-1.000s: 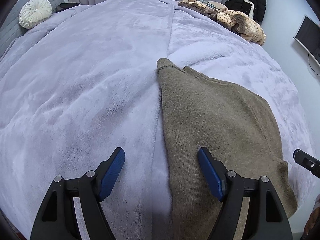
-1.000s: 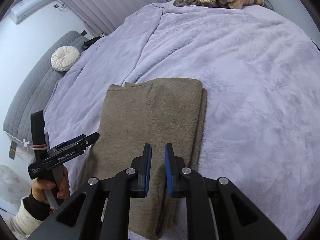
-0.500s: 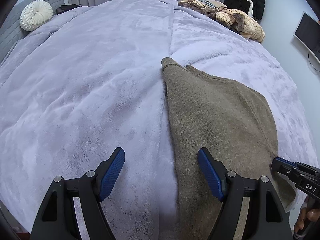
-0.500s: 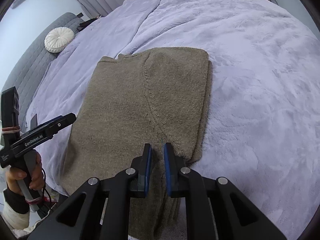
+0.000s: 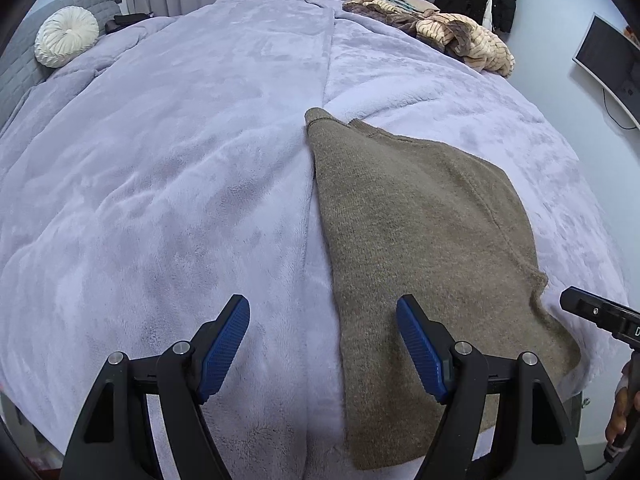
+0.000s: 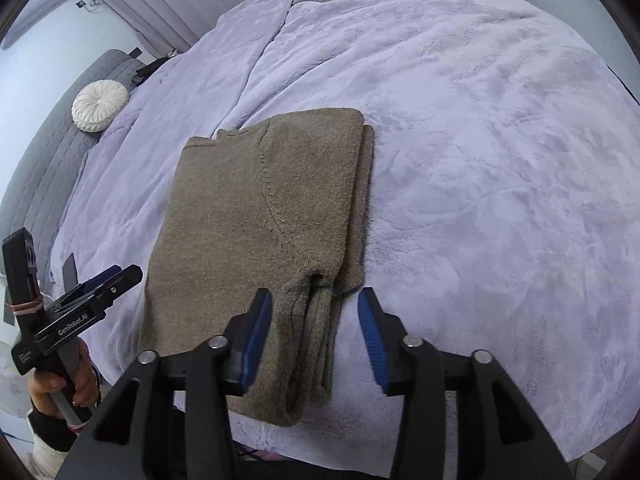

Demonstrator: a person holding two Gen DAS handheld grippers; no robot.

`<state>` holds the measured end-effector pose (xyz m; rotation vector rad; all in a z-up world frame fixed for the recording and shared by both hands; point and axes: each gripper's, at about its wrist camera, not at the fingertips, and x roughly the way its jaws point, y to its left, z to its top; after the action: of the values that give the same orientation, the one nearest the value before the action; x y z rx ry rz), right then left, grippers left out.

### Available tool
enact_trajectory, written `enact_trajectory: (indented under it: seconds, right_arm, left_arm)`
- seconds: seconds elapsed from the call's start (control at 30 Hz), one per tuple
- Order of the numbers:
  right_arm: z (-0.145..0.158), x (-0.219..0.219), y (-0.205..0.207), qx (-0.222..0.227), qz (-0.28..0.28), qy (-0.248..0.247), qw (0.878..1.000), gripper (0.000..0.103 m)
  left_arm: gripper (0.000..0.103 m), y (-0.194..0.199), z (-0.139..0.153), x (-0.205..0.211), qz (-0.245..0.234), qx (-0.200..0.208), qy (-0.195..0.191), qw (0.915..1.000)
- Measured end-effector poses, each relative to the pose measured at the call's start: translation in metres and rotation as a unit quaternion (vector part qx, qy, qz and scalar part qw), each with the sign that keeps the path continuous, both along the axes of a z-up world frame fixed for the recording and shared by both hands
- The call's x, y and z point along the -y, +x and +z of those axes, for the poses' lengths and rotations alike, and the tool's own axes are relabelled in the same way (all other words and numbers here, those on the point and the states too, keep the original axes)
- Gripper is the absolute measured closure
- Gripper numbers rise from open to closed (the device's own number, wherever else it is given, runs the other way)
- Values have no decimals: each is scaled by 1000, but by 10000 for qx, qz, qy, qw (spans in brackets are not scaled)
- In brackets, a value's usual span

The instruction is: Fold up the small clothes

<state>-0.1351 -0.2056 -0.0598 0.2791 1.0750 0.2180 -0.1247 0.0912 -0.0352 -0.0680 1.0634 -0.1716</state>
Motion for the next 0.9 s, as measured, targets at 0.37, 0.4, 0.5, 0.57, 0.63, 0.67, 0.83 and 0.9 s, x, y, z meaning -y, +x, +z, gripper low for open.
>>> enact_trajectory:
  seconds: [0.37,0.4,0.5,0.57,0.63,0.67,0.83,0.9]
  right_arm:
    - [28,-28,-2,201,15,-457,9988,20]
    - [31,-31,-2,222,4,-528,9984,19]
    - [38,-37,0,225,-67,-753,9969,19]
    - [41,-39,1,231,-111,-861,9960,18]
    - [42,-43,2,198,-142,-988,9948,17]
    - [43,-45,1,205,-168,-1072,9939,17]
    - [48,-54,1,239,-209,-1470,9886,17]
    - [48,-56,0,241,-215,-1505,9881,12]
  left_arm:
    - [26,-4,29,19,-4,175,66,9998]
    - [26,-4,31,20,-6,187,108,9998]
    - [19,-5,35,22,34,207,192,9996]
    - [1,-6,35,21,69,244,196,9995]
    - [1,-7,36,20,119,276,265,9992]
    - [1,-7,36,20,133,251,284,9992]
    - [1,-7,35,21,201,265,401,9986]
    - [1,-8,35,21,226,288,411,9985]
